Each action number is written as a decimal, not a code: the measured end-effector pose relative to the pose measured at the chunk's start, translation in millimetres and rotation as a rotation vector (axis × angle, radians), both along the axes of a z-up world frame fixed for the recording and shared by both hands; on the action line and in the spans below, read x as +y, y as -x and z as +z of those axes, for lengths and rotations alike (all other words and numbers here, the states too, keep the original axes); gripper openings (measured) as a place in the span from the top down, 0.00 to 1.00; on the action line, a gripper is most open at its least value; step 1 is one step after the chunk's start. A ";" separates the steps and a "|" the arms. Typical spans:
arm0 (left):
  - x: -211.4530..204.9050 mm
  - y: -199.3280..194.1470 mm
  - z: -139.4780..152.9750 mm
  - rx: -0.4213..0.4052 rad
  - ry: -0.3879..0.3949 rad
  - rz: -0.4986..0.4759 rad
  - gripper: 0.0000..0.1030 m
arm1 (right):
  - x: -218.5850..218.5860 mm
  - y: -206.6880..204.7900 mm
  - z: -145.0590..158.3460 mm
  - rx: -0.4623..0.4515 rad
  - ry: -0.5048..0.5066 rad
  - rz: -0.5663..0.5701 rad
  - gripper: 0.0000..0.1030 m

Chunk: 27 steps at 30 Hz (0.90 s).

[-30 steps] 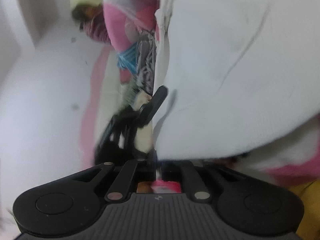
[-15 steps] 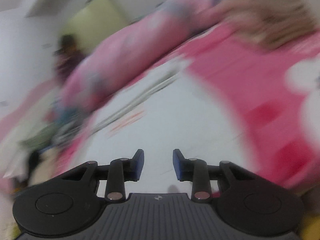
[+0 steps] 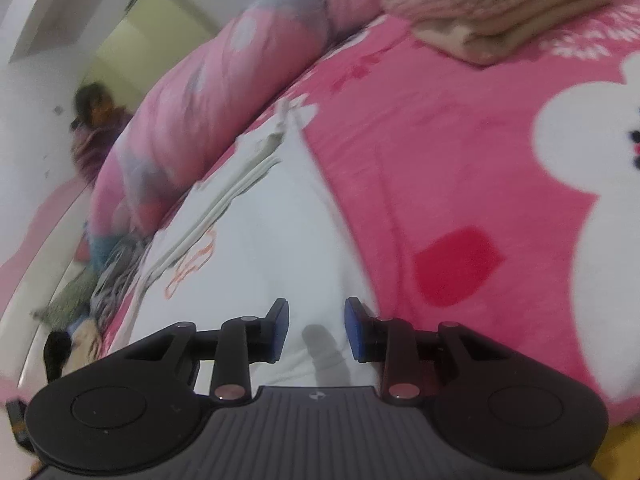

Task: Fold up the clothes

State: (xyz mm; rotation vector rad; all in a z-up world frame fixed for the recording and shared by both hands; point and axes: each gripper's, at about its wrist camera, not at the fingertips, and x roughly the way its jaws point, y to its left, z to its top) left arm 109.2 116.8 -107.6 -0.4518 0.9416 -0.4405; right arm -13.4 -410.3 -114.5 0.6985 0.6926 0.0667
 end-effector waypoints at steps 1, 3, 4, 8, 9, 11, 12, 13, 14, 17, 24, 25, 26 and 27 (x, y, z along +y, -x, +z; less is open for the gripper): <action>0.6 0.3 -0.4 0.000 0.000 0.002 0.60 | 4.0 3.0 1.0 0.002 0.016 0.023 0.71; 2.5 0.5 -1.6 0.002 0.009 0.007 0.60 | 13.8 12.5 2.7 0.008 0.056 0.054 0.72; 3.0 0.5 -1.9 0.004 0.012 0.009 0.60 | 18.1 17.2 4.8 0.007 0.080 0.056 0.73; 1.6 -1.4 -1.2 0.012 0.003 0.006 0.59 | 29.3 26.0 18.8 -0.020 0.211 0.048 0.74; 0.9 -2.0 -0.7 0.013 -0.001 0.004 0.59 | 31.1 25.1 23.1 -0.032 0.252 0.044 0.73; -0.5 -2.4 0.3 0.014 -0.009 0.003 0.59 | 33.5 20.5 30.6 -0.053 0.322 0.037 0.73; -1.1 -2.0 0.5 0.013 -0.013 0.004 0.58 | 32.6 14.4 32.8 -0.064 0.334 0.036 0.72; -1.8 -1.4 0.6 0.011 -0.016 0.005 0.58 | 31.2 7.6 34.6 -0.076 0.342 0.034 0.71; -2.4 -0.6 0.7 0.008 -0.020 0.006 0.58 | 29.5 -0.2 33.8 -0.076 0.350 0.039 0.71; -4.1 0.9 0.8 -0.002 -0.030 0.005 0.58 | 23.4 -25.5 26.6 -0.053 0.376 0.065 0.71; -5.3 0.6 0.8 -0.006 -0.040 -0.003 0.56 | 11.0 -34.8 6.2 0.019 0.356 0.123 0.70; -5.3 0.7 0.6 -0.008 -0.040 -0.004 0.56 | 9.9 -30.2 6.1 0.023 0.343 0.132 0.70; -5.3 0.9 0.2 -0.010 -0.039 -0.004 0.55 | 9.0 -24.6 6.0 0.026 0.330 0.140 0.70; -5.5 1.3 -0.1 -0.014 -0.039 -0.005 0.55 | 8.3 -18.4 5.8 0.030 0.317 0.148 0.70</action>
